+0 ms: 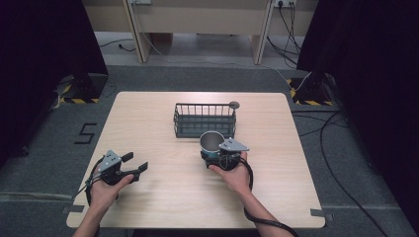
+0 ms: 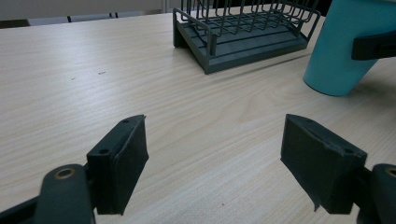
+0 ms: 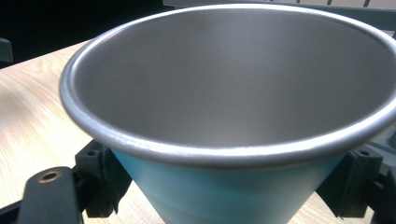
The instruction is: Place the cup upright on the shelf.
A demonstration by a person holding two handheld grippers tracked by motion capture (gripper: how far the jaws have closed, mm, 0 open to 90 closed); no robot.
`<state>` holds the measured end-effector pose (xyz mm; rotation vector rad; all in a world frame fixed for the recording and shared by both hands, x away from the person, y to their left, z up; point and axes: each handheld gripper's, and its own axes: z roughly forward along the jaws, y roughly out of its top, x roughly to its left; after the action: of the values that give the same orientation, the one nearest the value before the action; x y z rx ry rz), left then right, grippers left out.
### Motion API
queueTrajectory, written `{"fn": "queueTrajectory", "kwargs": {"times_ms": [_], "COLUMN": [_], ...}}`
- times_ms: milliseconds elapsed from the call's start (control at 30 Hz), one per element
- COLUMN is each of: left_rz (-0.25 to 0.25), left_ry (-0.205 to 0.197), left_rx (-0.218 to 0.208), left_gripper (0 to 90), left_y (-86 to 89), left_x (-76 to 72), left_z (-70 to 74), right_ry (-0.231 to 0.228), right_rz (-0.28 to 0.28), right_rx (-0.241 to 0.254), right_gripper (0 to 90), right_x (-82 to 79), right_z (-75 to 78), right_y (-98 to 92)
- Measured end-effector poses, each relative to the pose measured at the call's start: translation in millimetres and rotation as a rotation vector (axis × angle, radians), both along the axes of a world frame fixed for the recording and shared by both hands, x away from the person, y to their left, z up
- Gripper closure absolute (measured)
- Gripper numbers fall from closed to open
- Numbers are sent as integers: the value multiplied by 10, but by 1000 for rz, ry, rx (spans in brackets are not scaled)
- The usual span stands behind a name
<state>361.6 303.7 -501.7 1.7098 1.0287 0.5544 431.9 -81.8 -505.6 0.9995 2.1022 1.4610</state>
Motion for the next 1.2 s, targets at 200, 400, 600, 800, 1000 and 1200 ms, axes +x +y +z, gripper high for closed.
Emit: {"fn": "queueTrajectory", "kwargs": {"times_ms": [200, 400, 600, 800, 1000, 1200], "left_rz": [-1, -2, -1, -1, 0, 1], "left_ry": [1, 2, 1, 2, 1, 0], "left_rx": [1, 1, -1, -2, -3, -8], "left_gripper": [221, 221, 221, 221, 221, 222], "left_y": [-4, -4, -7, -14, -16, -14], "left_x": [0, -1, -2, -2, -5, -6], "left_z": [-4, -3, -2, -4, -1, -1], "right_ry": [7, -12, -34, -66, -83, -87], "right_rz": [-14, -14, -28, -40, -54, -50], "right_rx": [13, 20, 35, 55, 74, 74], "right_gripper": [181, 181, 181, 181, 182, 182], "right_x": [1, 1, 4, 19, 63, 121], "right_z": [13, 79, 204, 352, 481, 584], "right_y": [-43, -64, -94, -138, -165, -155]}}
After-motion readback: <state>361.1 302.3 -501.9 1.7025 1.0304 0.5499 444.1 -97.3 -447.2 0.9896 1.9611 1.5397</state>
